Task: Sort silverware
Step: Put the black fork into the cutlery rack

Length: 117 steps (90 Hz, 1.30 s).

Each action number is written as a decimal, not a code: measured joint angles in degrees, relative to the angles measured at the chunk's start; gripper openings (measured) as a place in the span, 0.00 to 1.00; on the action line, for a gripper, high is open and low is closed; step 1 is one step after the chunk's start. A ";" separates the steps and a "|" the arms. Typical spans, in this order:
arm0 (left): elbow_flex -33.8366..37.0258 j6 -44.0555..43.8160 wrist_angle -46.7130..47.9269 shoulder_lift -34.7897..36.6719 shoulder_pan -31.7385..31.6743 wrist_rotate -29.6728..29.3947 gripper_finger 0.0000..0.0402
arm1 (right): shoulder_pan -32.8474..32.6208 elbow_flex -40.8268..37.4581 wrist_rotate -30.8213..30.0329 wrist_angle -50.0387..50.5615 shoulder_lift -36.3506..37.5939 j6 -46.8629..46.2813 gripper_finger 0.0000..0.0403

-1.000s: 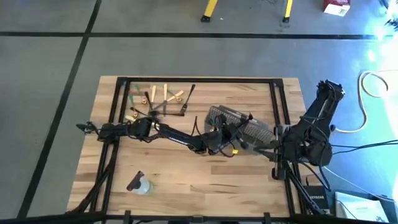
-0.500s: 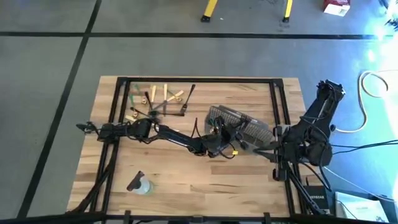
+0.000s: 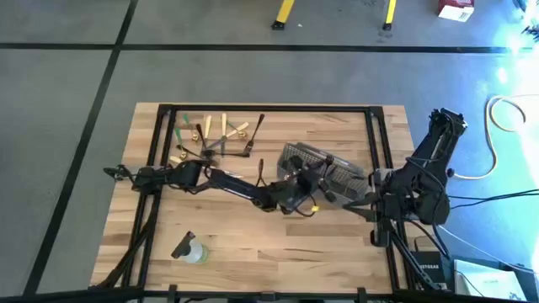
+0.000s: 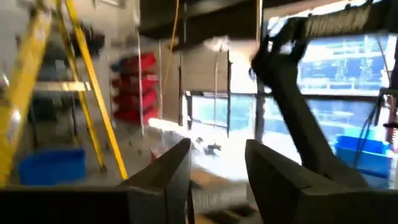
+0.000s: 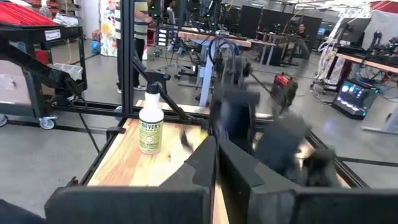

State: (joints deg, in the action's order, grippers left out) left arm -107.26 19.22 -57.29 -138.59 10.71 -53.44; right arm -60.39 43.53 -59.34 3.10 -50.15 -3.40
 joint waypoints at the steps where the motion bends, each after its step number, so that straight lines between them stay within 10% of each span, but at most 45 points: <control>1: -0.01 0.63 -0.13 0.16 0.06 -0.80 0.34 | -0.01 0.00 0.01 -0.01 0.00 0.00 0.00; 22: 0.02 13.13 11.10 0.71 -1.85 -9.02 0.30 | 0.01 0.00 0.05 0.06 0.00 0.00 0.00; 64: 0.02 -4.06 28.89 0.69 -4.12 -4.97 0.04 | -0.01 0.00 1.76 0.12 -0.42 -1.20 0.00; 117: 0.02 -14.26 34.18 0.60 -6.19 2.72 0.02 | -0.01 0.00 2.92 0.08 -0.39 -1.22 0.00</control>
State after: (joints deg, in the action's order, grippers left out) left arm -107.24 4.96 -23.11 -137.99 4.51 -50.71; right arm -60.40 43.53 -56.42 3.18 -50.54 -4.62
